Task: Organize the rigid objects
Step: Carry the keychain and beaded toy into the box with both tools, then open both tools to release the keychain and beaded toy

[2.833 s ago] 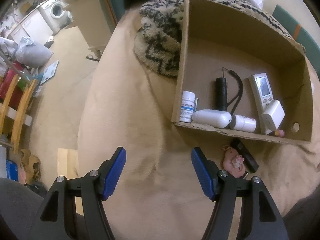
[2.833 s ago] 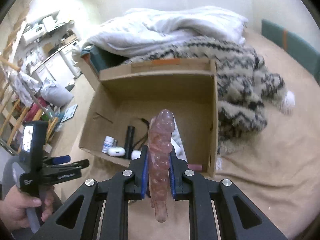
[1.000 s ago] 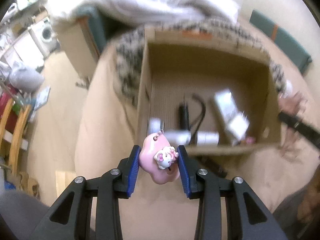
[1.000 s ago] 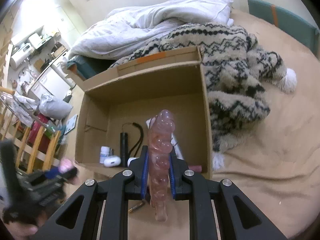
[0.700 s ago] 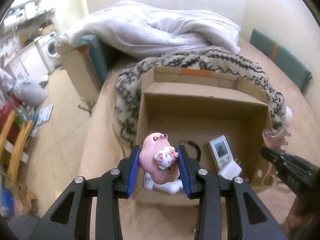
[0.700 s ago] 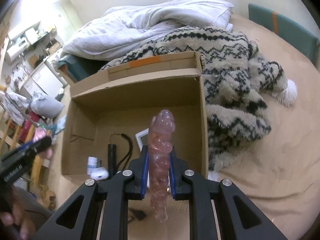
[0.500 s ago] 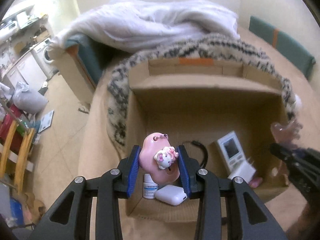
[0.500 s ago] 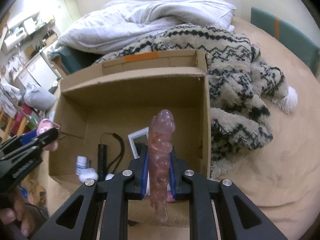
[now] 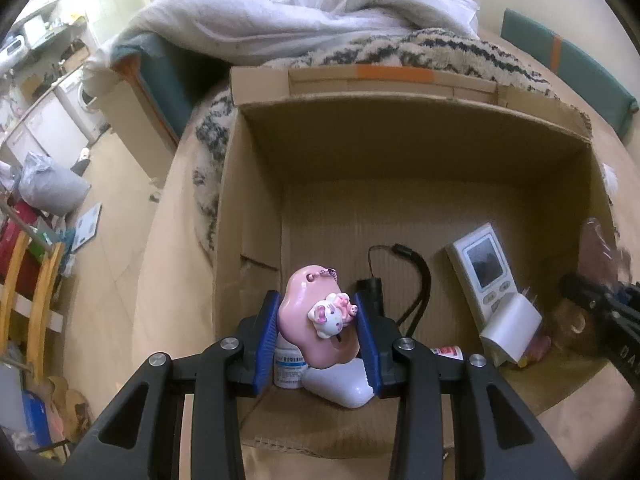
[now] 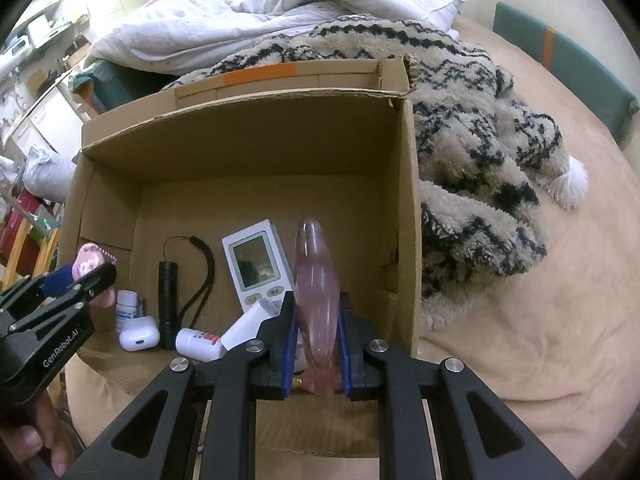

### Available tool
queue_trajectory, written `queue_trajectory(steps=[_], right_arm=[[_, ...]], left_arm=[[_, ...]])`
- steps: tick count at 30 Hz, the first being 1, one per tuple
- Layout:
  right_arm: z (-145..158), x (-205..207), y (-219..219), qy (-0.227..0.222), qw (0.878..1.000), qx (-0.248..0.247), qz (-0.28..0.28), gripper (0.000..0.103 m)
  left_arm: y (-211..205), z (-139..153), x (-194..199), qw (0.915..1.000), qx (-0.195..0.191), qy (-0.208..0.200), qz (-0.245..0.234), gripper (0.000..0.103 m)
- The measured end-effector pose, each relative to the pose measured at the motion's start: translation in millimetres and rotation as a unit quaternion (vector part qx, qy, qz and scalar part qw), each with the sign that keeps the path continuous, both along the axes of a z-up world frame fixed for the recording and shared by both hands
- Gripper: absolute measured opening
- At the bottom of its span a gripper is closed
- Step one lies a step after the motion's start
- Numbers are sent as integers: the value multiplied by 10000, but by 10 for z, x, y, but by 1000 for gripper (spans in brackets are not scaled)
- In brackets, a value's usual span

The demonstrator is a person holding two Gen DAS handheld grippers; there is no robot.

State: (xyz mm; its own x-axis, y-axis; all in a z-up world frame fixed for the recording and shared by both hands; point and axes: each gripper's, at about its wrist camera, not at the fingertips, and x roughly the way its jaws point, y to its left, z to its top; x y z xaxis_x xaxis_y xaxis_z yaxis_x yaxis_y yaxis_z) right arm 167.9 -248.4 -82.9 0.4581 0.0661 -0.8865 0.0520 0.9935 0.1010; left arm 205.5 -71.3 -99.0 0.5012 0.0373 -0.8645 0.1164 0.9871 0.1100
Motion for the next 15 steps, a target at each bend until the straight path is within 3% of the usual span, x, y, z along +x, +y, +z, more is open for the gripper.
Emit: queue_trajectory(steps=[11,12,13,15], right_arm=[[79,-8,-60,-163,9994,274,-117,18],[100,-10,-65,-191,9992,328,-127,19],[112,-12,-64,-201,9991,348,-124,19],[130,-13,-59,-197,9987,453,-116,21]], left_arm=[[7,68,-24,10000,44,50,-25,34],[10,81,-29,10000,43,53,-33,40],[11,98,-35,10000,50,52,-39,51],[27,163,-71,10000,36,-64,-26,59]])
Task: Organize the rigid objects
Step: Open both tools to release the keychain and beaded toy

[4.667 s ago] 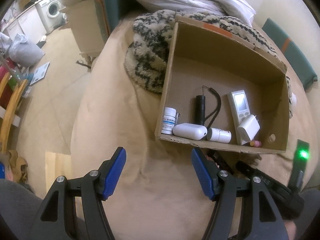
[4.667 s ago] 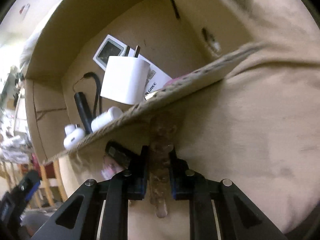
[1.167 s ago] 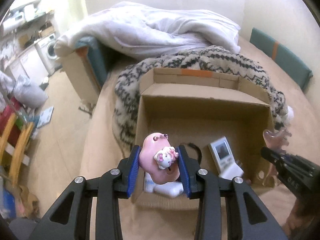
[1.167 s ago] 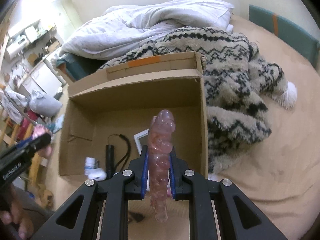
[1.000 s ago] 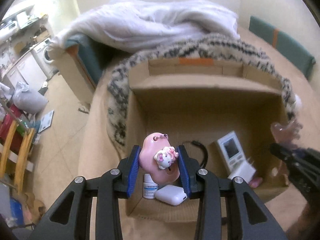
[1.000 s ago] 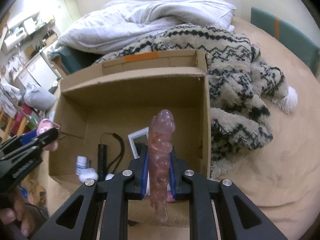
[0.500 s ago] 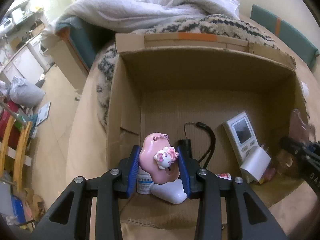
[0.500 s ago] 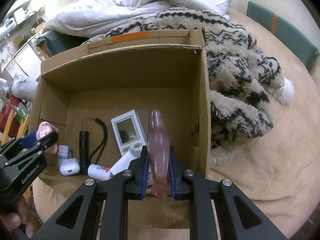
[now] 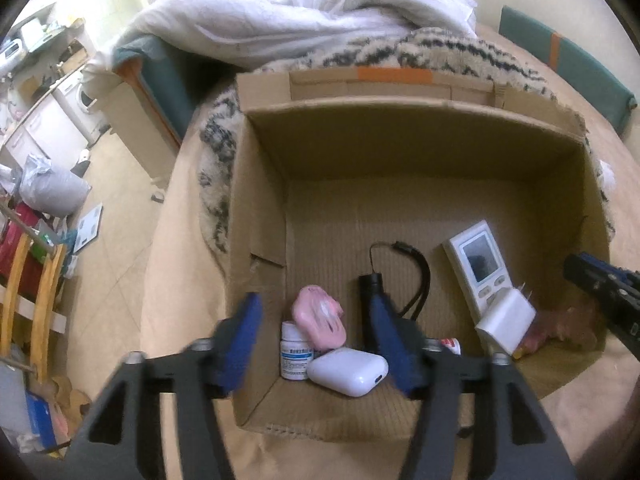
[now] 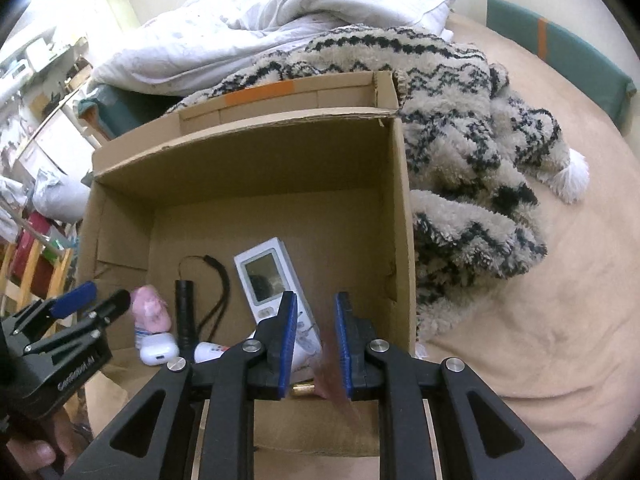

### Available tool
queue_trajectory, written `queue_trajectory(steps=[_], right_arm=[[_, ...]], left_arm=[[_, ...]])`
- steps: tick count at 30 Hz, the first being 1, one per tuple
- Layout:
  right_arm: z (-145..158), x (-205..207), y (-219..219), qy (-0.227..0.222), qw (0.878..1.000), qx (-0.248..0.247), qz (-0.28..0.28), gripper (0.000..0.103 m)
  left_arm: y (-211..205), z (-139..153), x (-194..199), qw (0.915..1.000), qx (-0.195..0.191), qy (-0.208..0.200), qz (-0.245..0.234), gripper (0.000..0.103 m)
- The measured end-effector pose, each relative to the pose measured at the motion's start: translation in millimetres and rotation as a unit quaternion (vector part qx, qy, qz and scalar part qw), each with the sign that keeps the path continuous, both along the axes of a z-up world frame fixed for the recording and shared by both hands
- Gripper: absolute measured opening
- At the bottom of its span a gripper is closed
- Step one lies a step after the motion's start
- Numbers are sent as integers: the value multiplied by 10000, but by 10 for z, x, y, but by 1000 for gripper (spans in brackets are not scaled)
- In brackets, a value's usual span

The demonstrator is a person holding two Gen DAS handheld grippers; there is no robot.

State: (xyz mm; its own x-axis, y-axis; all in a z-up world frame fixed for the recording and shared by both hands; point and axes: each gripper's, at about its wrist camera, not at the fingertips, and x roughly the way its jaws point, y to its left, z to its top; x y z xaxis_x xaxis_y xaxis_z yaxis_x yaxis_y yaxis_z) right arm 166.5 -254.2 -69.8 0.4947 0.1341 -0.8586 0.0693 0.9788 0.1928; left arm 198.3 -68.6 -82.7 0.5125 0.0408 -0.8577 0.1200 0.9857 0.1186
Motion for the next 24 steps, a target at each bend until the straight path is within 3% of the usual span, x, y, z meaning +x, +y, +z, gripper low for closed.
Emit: queue_trajectory(steps=[1,2,3,5,19,24], right_arm=[[12,-4,-1,-13,10000,88,5,24],[27,-14,-2,-40,9999,153,8,32],[48,-28,-3,-84,9998,197,-1,51],[110,-70,-11,-243,9992,301,-27,74],[269,-383,60,-388,9990,191,117,74],[209,-566,42,-207,9989,427,60,74]], left_arm=[[3,36,-22,10000,8,-77,3,60],[-6,65,-41,9999,52,-118,-15,60],[-17,82,-53,9999,83,-123,-42,62],[-30,118,-98,9997,131,-147,-108,63],[234,247,-470,9999,40,-145,5,63],[284,226,-605,9999,4,-101,41,63]])
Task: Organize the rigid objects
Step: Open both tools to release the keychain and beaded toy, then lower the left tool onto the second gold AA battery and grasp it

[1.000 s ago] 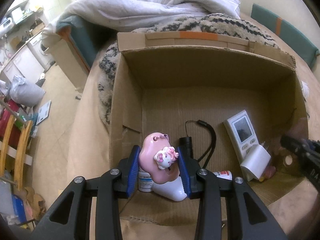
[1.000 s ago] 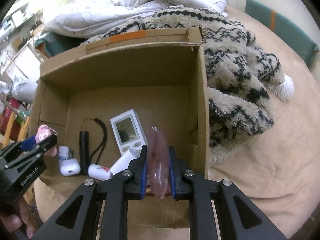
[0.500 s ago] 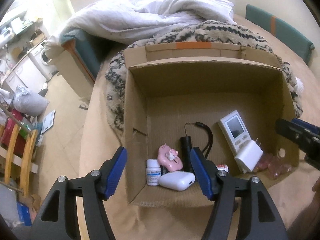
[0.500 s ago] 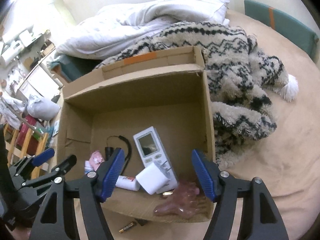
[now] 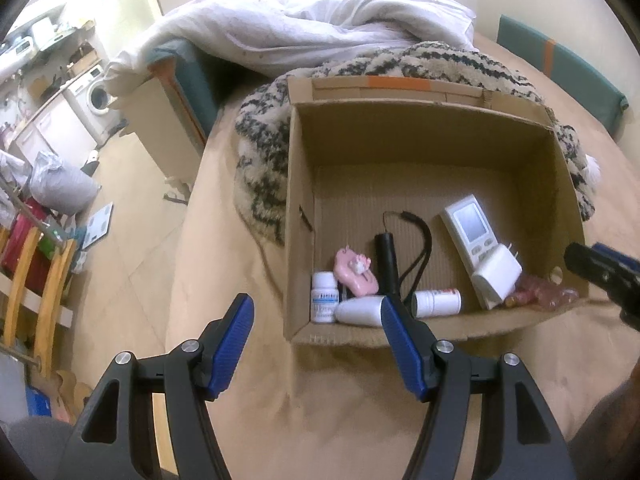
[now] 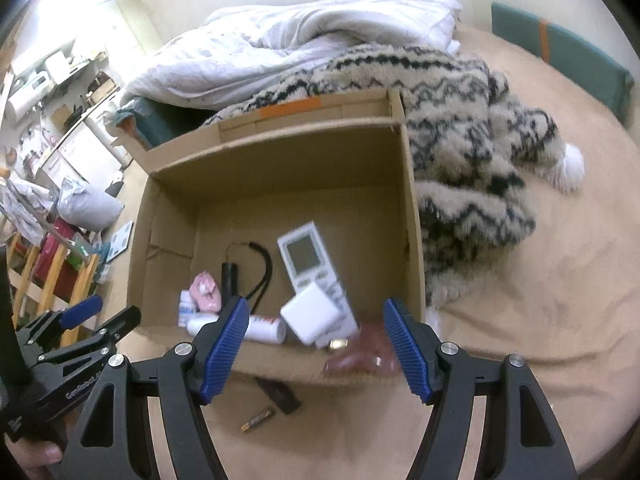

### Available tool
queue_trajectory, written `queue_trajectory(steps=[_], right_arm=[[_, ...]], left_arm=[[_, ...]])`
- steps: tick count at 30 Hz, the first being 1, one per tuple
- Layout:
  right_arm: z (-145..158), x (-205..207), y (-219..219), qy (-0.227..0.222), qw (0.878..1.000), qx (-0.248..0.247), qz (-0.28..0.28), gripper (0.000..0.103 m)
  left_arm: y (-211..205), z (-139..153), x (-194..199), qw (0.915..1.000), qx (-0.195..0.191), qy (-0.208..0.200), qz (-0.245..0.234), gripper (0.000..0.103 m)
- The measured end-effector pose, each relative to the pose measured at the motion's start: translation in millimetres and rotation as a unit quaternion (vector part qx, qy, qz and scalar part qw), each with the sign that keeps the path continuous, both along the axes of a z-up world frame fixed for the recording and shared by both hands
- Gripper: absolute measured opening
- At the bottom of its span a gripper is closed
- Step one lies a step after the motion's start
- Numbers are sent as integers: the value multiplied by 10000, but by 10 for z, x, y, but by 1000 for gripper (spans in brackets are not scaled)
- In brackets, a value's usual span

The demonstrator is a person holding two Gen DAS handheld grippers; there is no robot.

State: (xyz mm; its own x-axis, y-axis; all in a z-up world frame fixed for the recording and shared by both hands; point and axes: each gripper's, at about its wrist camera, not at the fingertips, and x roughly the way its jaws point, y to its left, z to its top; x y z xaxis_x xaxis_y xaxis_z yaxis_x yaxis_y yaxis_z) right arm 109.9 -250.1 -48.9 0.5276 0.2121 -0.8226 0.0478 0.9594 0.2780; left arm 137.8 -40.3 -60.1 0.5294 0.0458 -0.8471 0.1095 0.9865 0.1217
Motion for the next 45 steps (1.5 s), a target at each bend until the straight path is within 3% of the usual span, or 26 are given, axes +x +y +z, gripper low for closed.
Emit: queue_trajectory(steps=[8,19,24,27,31,41,42,44,45], right_arm=[[-202,-332,-15,453,9963,677,-269,74],[-521,-354,-53,1148,9875,917,-573,74],[-645,-330,-114,1405,9816,1065,-733,74],[-662,-296,-127,1429,9797,1158,-794,74],[-729,-249,-101,1528,9786,1146,-770,74],[-796,-227,-151,1646,9765,1030,-932,74],[-810,-234,-172,1669,9756,1052,-961,74],[-826,-230,-184,1701,9747,1072,-981,74],[-830,-229,-172,1708,9748,1048,-974,74]], left_arm=[[-10,-103,-157,9999,-19,155,-41,63],[-157,-287,-275,9987,20,375,-340,63],[-174,-430,-243,9966,-117,703,-406,63],[-170,-570,-197,9928,-396,1061,-392,63],[-282,-782,-184,9863,-354,1473,-646,63],[-785,-992,-316,9654,-339,1836,-1820,63],[-802,-1016,-323,9640,-322,1876,-1855,60],[-836,-1125,-320,9604,-204,2022,-1906,41],[-840,-1187,-311,9587,-138,2117,-1896,20]])
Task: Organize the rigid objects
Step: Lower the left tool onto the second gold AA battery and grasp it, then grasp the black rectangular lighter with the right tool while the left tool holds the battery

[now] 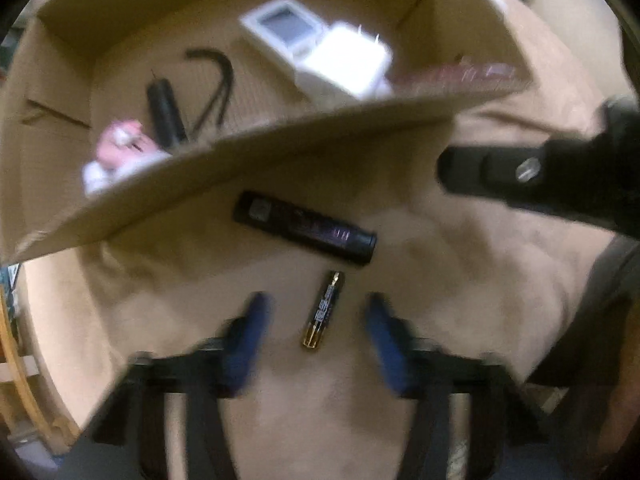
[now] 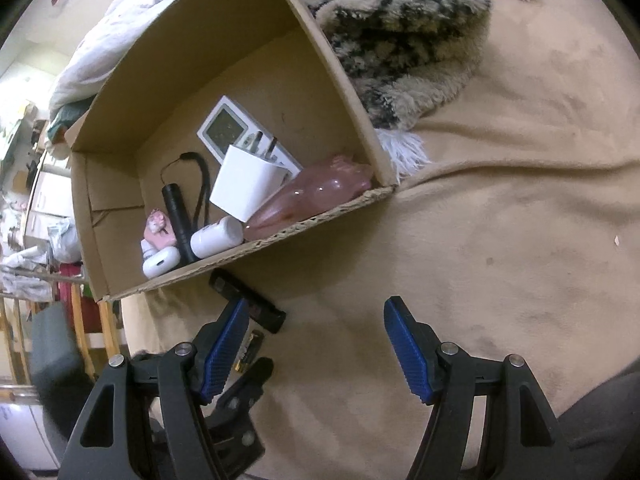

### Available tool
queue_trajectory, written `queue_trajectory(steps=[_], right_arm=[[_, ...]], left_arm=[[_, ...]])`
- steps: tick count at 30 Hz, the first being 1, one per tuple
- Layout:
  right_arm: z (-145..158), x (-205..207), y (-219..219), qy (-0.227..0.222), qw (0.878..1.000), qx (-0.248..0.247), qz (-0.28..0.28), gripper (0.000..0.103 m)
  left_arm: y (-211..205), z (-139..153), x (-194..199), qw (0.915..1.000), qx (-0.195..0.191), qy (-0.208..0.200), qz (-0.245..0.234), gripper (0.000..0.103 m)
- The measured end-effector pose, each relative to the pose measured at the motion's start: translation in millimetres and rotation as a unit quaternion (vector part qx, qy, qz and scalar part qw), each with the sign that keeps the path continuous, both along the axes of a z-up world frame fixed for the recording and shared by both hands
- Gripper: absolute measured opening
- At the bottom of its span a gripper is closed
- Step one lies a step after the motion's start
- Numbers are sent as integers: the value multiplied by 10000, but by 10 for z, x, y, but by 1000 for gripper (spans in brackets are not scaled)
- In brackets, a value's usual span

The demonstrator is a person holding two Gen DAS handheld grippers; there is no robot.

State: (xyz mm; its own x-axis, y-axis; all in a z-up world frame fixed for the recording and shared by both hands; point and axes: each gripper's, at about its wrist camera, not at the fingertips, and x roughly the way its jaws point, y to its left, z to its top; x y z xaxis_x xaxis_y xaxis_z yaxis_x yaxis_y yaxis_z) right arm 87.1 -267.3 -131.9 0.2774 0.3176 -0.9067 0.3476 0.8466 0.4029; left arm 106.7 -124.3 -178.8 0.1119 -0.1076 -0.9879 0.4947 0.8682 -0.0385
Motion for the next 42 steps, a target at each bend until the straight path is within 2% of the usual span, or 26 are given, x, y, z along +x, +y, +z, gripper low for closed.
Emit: queue_trajectory(steps=[3,7,10,12,13,14,15,17,21,25,27,28,29,30,38,42], right_arm=[[-10,0,19,8,10000,-41,44,74],[-60,11,52,10,9998,146,127,74],[-96,84,239,33,9985,-51,544,74],[-123,152,431,54,9944,-294,1009,73],[-129,183,535,31,9916,-380,1236,71],[-130,215,646,-10,9879,-450,1483,58],[-131,246,740,-56,9844,-514,1680,51],[-150,314,931,-187,9761,-661,2061,51],[-261,409,1316,-263,9507,-1457,2725,51],[-399,407,1499,-228,9339,-1889,3026,51],[-410,390,1488,-245,9368,-1847,2961,47],[-402,396,1483,-215,9388,-1780,2940,41],[-390,388,1462,-179,9412,-1676,2926,26],[-384,353,1448,-167,9436,-1579,2905,22],[-237,118,1365,-168,9506,-1294,2817,21],[-112,-35,1213,-185,9644,-866,2494,21]], left_arm=[[30,-34,35,10000,61,66,16,9],[245,62,110,9990,-21,135,422,9],[486,192,129,9963,-143,172,832,9],[626,341,134,9946,-171,27,1020,9],[694,413,130,9938,-170,-78,1095,9],[760,487,127,9927,-172,-193,1175,9],[779,523,121,9919,-161,-253,1234,9],[890,552,138,9907,-120,-269,1332,9],[1103,483,138,9860,-171,-76,1655,9],[1156,458,189,9843,-74,-236,1745,9],[1139,451,251,9835,-74,-234,1791,9],[1139,435,263,9833,-92,-206,1804,9],[1127,426,266,9833,-103,-175,1806,9],[1111,424,256,9834,-105,-167,1805,9],[925,524,151,9837,-95,-349,1760,9],[934,583,141,9825,-101,-393,1816,9]])
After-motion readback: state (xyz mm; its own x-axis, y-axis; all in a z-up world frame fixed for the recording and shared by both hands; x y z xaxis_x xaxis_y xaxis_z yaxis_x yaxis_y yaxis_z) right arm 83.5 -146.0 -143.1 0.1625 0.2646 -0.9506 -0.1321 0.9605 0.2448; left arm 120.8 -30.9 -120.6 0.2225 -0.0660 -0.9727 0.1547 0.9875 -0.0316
